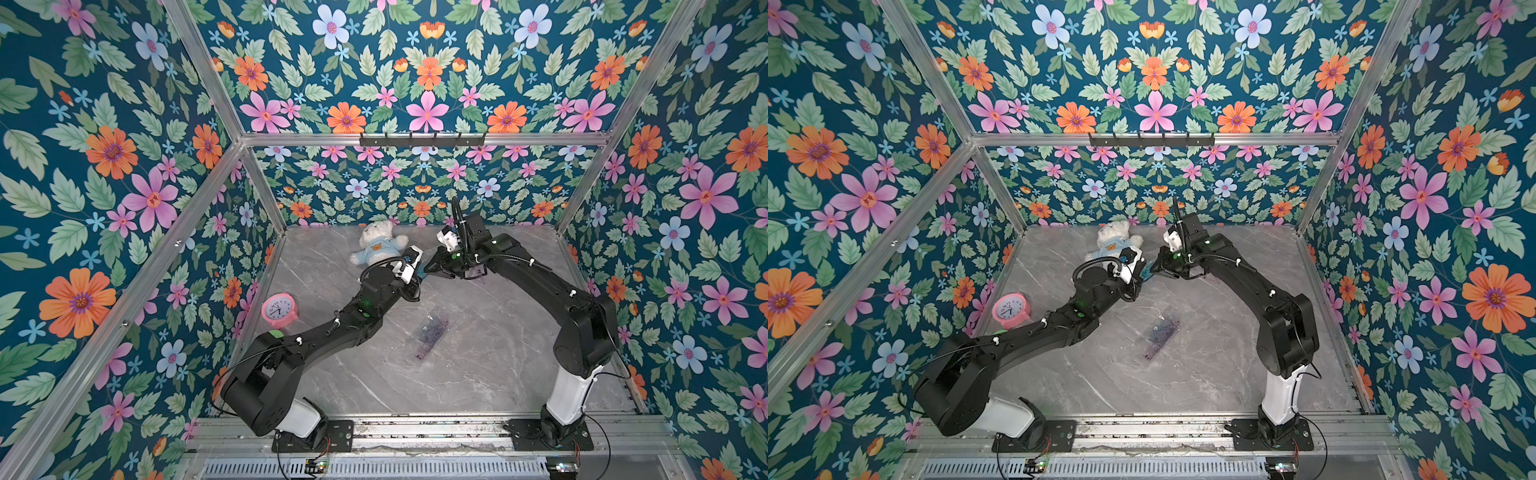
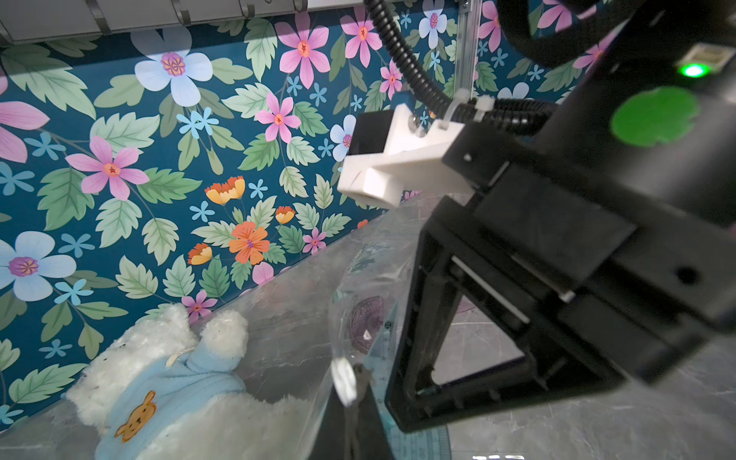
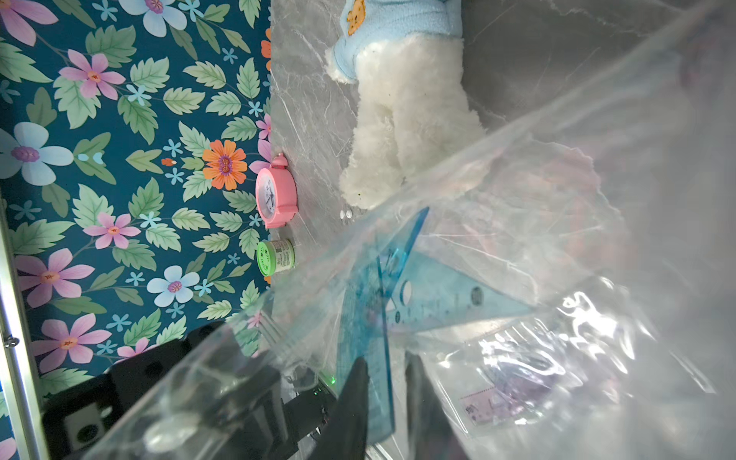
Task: Open the ruler set and take out the ruler
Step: Take out the ruler from the ruler set bag.
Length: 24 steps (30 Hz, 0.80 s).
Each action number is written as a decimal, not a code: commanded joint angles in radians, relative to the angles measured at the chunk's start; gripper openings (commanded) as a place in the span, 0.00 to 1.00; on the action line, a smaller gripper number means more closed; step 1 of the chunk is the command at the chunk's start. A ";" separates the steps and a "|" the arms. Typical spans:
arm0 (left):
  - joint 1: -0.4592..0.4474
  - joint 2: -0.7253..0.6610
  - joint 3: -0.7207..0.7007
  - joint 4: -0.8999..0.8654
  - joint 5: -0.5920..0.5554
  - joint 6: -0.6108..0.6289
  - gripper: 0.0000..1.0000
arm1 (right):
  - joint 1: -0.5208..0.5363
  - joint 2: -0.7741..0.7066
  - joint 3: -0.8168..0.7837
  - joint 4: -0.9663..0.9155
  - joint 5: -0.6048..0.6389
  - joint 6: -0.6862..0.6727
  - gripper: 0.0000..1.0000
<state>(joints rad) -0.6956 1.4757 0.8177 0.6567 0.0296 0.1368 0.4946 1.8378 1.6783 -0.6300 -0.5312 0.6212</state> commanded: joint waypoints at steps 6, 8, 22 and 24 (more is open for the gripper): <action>0.001 0.005 0.008 0.034 0.006 0.003 0.00 | 0.005 -0.020 -0.008 -0.004 0.008 -0.005 0.15; 0.001 0.007 0.006 0.034 0.003 0.002 0.00 | 0.005 -0.026 -0.009 -0.005 0.013 -0.005 0.09; 0.002 0.015 -0.024 0.068 -0.061 0.002 0.00 | -0.003 -0.051 -0.014 -0.009 0.023 -0.002 0.00; 0.002 0.015 -0.031 0.076 -0.071 0.003 0.00 | -0.010 -0.059 -0.014 -0.013 0.023 -0.001 0.00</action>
<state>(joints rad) -0.6945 1.4899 0.7906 0.6804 -0.0151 0.1356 0.4911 1.7958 1.6611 -0.6331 -0.5201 0.6212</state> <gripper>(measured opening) 0.048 0.060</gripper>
